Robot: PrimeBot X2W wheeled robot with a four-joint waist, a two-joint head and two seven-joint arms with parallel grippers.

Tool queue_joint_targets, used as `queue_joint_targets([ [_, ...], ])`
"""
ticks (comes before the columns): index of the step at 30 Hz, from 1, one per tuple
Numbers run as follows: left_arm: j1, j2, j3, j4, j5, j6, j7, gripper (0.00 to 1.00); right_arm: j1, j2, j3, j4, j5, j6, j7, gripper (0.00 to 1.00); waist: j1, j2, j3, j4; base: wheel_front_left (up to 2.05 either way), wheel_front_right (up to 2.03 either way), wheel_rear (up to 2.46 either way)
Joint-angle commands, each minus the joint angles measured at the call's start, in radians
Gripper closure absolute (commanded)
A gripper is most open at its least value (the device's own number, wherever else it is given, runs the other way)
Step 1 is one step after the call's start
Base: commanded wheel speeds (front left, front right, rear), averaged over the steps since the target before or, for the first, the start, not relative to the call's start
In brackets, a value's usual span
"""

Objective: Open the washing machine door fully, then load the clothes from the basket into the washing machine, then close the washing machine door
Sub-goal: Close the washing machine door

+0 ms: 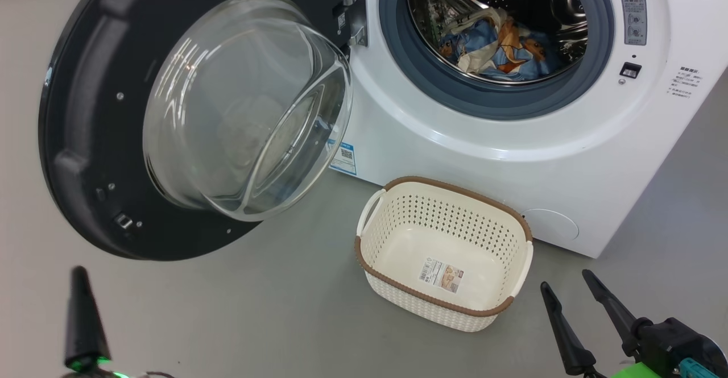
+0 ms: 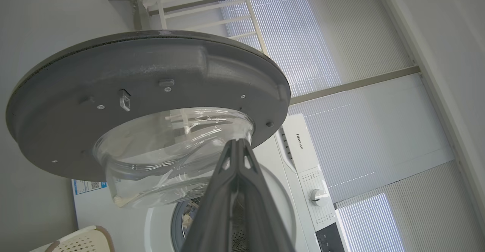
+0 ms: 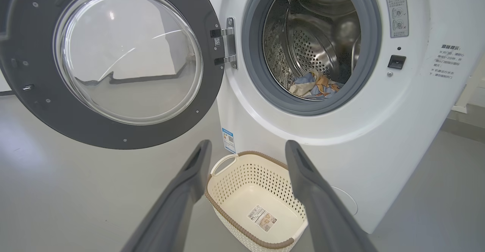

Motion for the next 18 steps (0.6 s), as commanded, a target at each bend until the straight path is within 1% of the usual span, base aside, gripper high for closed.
queue_joint_targets([
  [1,-0.062,0.019,0.064,-0.041,-0.054,-0.011,0.017,1.00,-0.009,-0.008,0.014,-0.032,0.005,0.002,0.000,0.00,0.0000,0.0000,0.001,0.000,0.00,0.00,0.00],
  [4,-0.096,0.048,0.123,-0.032,-0.133,-0.011,0.046,1.00,-0.005,-0.008,0.008,-0.038,0.003,0.002,0.002,0.00,0.0000,0.0000,0.005,-0.001,0.00,0.00,0.00],
  [10,-0.208,0.135,0.228,0.046,-0.216,-0.007,0.079,1.00,-0.001,-0.013,-0.004,-0.060,0.000,0.002,0.011,0.00,0.0000,0.0000,0.024,-0.002,0.00,0.00,0.00],
  [13,-0.282,0.197,0.272,0.116,-0.248,0.010,0.102,1.00,-0.005,-0.023,-0.006,-0.074,0.000,0.002,0.019,0.00,0.0000,0.0000,0.040,-0.010,0.00,0.00,0.00],
  [18,-0.409,0.302,0.318,0.279,-0.280,0.064,0.140,1.00,-0.013,-0.045,-0.006,-0.095,0.003,0.002,0.033,0.00,0.0000,0.0000,0.071,-0.024,0.00,0.00,0.00],
])
